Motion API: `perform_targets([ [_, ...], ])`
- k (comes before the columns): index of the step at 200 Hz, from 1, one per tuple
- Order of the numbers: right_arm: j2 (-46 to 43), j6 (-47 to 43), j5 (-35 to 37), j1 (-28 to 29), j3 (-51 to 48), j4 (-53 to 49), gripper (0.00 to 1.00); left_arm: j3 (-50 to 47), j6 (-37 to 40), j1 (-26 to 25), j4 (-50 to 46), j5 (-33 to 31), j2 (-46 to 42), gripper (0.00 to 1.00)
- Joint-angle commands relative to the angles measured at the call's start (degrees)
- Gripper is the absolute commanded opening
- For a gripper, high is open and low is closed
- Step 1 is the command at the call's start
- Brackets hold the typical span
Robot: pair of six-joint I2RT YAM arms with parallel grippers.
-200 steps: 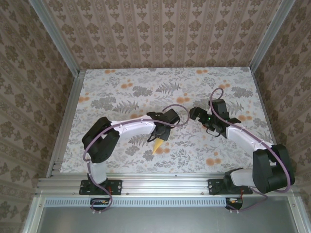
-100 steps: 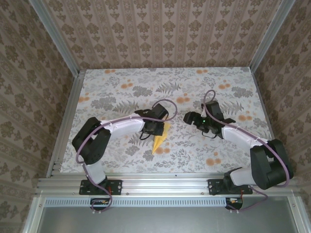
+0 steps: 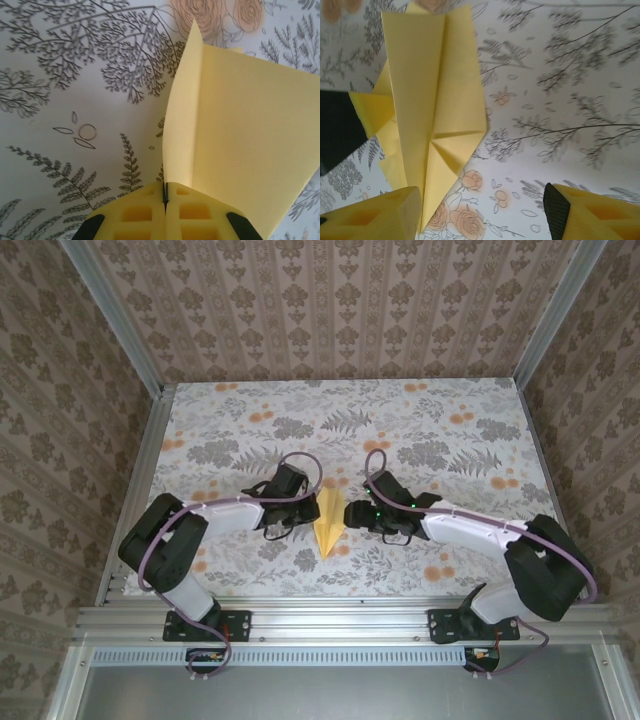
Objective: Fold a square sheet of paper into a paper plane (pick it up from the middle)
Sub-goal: Move the paper plane to the center of the table.
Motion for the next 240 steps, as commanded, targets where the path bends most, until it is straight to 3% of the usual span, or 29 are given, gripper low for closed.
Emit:
perform_targets([
  [1, 3.2, 0.1, 1.6, 3.0, 3.7, -2.8, 0.66, -2.3, -4.2, 0.5, 7.4, 3.0, -0.9, 0.05],
  [39, 9.6, 0.1, 0.2, 6.8, 7.6, -1.9, 0.65, -3.5, -4.6, 1.3, 8.7, 3.9, -0.3, 0.05],
  [128, 14.1, 1.0, -7.9, 7.0, 6.7, 7.8, 0.64, -5.1, -4.7, 2.5, 9.9, 5.6, 0.3, 0.04],
  [202, 14.3, 1.8, -8.1, 7.1, 5.8, 10.2, 0.62, -5.0, -5.0, 2.6, 9.9, 5.9, 0.5, 0.04],
  [240, 15.1, 2.4, -3.7, 8.1, 6.6, 8.2, 0.54, -5.0, -5.8, 2.6, 9.7, 6.2, 0.7, 0.04],
])
